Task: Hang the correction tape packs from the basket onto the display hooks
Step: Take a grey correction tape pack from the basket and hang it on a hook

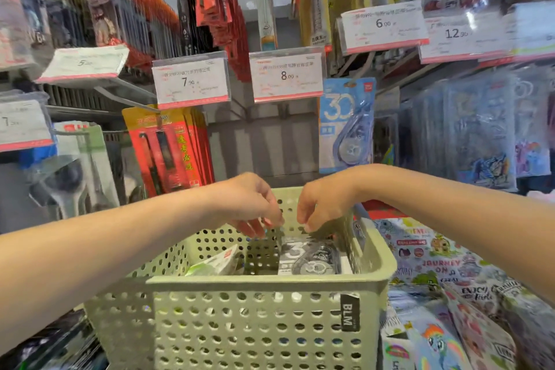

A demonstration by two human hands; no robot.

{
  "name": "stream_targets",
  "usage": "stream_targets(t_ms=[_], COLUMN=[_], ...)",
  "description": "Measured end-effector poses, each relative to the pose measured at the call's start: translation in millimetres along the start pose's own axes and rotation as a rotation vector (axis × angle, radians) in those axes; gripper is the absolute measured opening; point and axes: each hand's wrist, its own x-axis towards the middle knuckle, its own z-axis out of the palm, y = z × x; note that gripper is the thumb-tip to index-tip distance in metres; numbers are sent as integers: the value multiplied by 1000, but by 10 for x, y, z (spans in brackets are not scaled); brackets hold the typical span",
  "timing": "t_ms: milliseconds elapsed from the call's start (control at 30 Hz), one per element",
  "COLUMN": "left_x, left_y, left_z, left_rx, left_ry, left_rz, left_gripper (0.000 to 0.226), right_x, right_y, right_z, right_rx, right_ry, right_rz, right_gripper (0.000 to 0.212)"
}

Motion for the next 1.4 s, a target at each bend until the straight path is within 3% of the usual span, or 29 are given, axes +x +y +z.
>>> stream_targets(t_ms=[267,433,600,800,1100,1333,1400], left_x=[101,187,207,141,24,-32,-37], left_y=[-141,-228,-239,-171,-145,-281,-325], left_z=[58,145,171,110,-94,-268,-319], left_rx=[-154,-311,-393,-468,-624,-511,-509], left_ry=[-356,-449,-407,-399,-300,-156,-87], left_rz=[-248,-300,-301,-230,-103,-36,-39], left_gripper=[9,11,13,17,19,19,19], right_x=[161,195,206,140,51,-19,-27], right_y=[-89,-63,-56,5,-29,-43,-24], right_z=[84,131,113,4,-84,-123,-130], right_rx=[-170,-34,150,462,664,891,966], right_ry=[-124,-100,-108,-146,69,193,203], right_rz=[91,132,197,156,74,-6,14], right_gripper=[38,33,14,35,34,20,26])
